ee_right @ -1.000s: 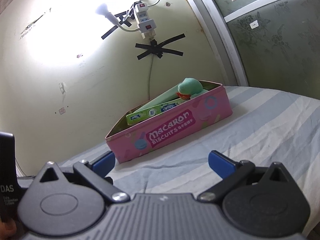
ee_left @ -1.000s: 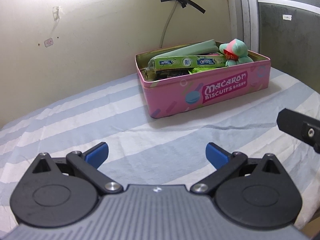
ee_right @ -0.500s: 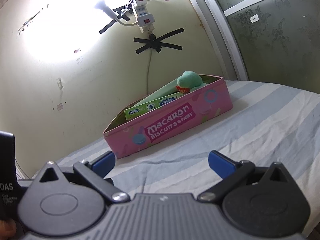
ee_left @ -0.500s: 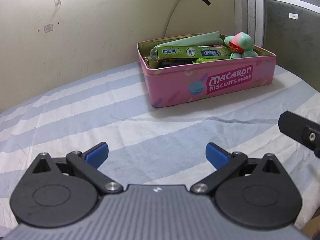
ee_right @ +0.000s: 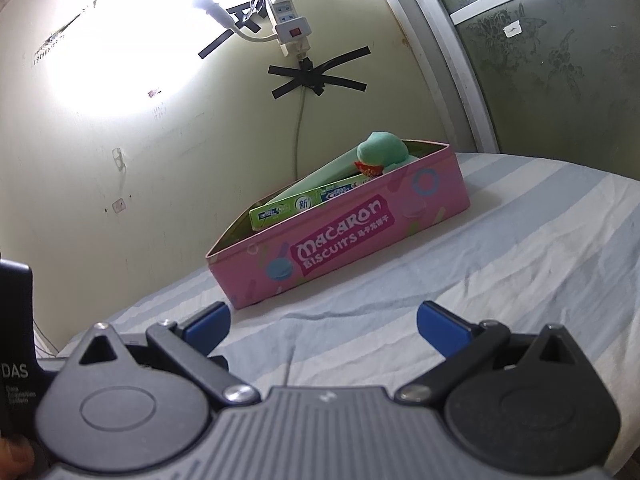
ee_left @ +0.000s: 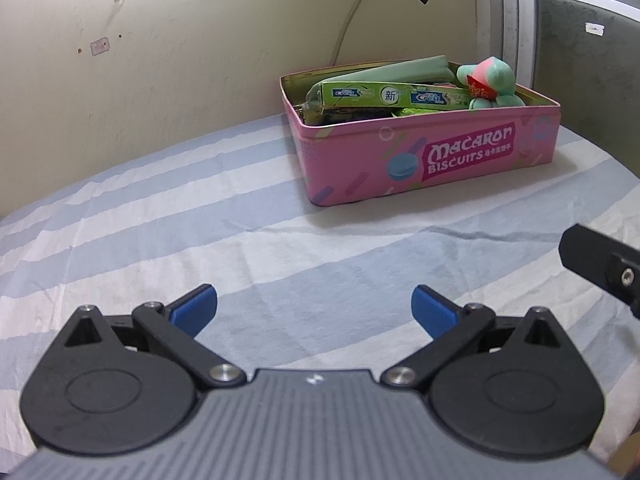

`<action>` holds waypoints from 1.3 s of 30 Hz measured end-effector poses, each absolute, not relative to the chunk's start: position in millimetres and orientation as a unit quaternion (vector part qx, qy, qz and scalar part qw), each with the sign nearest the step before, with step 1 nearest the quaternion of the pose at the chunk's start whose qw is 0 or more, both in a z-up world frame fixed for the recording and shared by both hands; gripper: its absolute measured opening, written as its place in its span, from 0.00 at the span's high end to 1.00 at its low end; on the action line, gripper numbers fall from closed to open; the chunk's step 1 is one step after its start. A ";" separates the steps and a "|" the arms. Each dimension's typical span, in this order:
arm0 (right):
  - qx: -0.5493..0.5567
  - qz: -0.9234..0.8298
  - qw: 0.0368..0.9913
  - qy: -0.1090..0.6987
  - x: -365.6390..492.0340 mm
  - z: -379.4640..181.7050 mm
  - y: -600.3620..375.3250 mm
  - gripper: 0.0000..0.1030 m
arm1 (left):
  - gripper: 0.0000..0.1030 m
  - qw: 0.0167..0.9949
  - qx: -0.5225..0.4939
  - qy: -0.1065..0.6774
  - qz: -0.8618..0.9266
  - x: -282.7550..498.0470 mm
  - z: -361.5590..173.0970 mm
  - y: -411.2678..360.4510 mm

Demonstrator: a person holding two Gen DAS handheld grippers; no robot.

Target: Organize objects

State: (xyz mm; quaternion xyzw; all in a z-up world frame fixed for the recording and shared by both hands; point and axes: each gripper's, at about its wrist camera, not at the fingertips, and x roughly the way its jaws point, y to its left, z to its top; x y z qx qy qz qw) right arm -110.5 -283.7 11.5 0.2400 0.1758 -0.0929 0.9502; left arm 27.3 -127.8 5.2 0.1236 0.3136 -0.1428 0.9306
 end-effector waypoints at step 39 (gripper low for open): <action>0.241 -0.087 0.950 0.181 -108.8 10.6 -278.5 0.00 | 0.00 0.938 0.117 0.304 -0.121 30.0 6.7 -120.0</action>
